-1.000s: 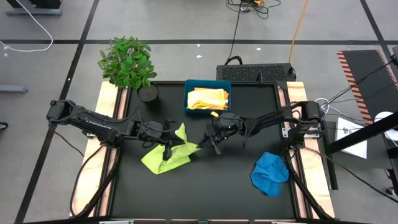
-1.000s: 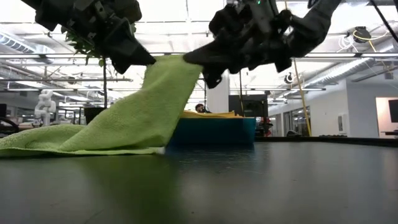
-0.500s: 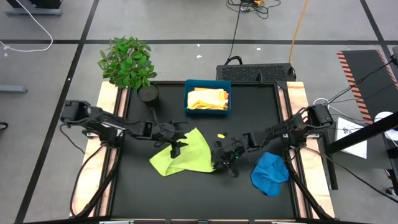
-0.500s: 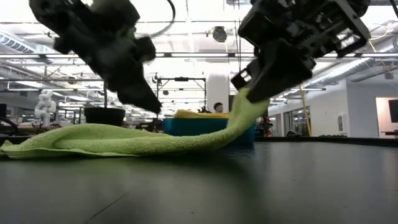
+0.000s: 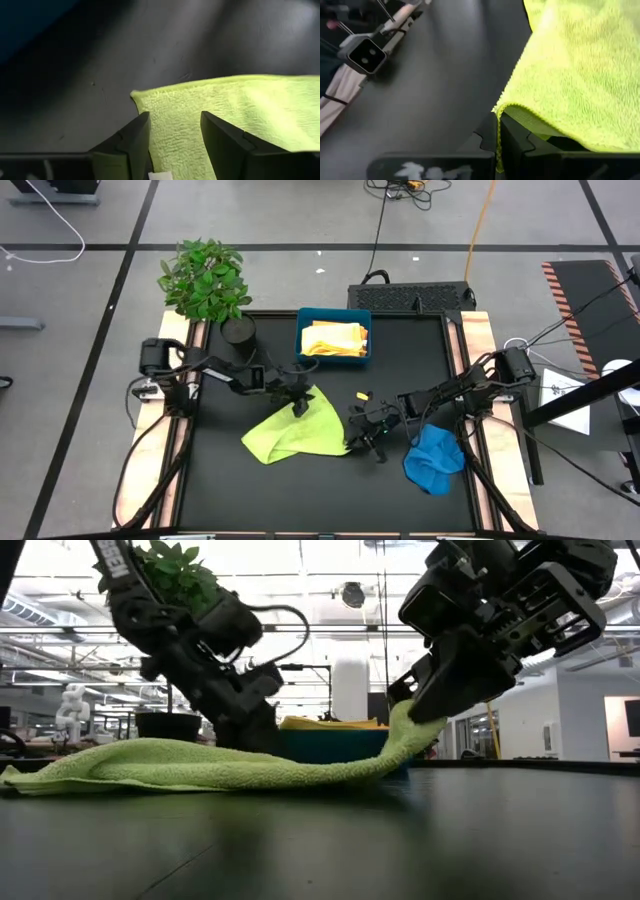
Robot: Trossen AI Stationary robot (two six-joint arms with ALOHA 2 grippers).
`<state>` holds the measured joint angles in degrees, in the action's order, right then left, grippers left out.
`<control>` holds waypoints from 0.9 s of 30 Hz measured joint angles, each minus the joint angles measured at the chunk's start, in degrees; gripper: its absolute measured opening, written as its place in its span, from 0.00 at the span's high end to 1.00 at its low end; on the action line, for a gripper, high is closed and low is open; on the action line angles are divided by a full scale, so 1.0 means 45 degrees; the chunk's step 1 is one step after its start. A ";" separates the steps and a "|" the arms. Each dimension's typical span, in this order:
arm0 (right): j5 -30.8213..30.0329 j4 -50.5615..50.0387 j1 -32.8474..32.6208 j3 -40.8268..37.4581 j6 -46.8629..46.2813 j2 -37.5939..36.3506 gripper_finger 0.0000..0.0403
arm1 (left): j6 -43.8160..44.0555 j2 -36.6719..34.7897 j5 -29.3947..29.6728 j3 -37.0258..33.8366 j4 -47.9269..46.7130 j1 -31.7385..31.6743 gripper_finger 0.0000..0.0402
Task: Fold microfiber towels
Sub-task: Fold the green microfiber towel
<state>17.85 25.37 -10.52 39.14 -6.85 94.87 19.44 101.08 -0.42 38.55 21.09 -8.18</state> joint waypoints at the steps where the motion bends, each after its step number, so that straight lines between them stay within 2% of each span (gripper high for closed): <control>1: 0.0005 0.0142 0.0000 -0.0050 0.0005 0.0000 1.00 | -0.0075 0.0259 -0.0001 0.0201 -0.0043 -0.0015 0.55; 6: 0.0000 0.0317 0.0005 -0.0165 0.0005 0.0000 1.00 | -0.0389 0.1363 0.0166 0.1442 -0.0565 -0.0005 0.55; 9: 0.0000 0.0302 0.0005 -0.0165 0.0000 0.0000 1.00 | -0.0713 0.1649 0.0411 0.1948 -0.1234 0.0009 0.59; 12: 0.0004 0.0249 0.0005 -0.0190 0.0001 0.0000 1.00 | -0.1035 0.1744 0.0536 0.2199 -0.1602 0.0050 0.69; 16: 0.0000 0.0237 0.0005 -0.0190 0.0003 0.0000 1.00 | -0.1497 0.1720 0.0587 0.2258 -0.1674 0.0112 0.90; 18: 0.0000 0.0233 0.0005 -0.0190 0.0002 0.0000 1.00 | -0.1552 0.1715 0.0582 0.2258 -0.1682 0.0130 0.97; 23: -0.0003 0.0288 0.0005 -0.0190 0.0000 0.0000 1.00 | -0.1706 0.1717 0.0629 0.2243 -0.1741 0.0208 0.99; 27: -0.0005 0.0286 0.0005 -0.0190 -0.0004 0.0000 1.00 | -0.1954 0.1034 0.1048 0.2183 -0.2303 0.0574 0.99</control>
<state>17.82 26.65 -10.50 38.28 -6.87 94.87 10.64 105.73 4.29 48.37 10.73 -5.60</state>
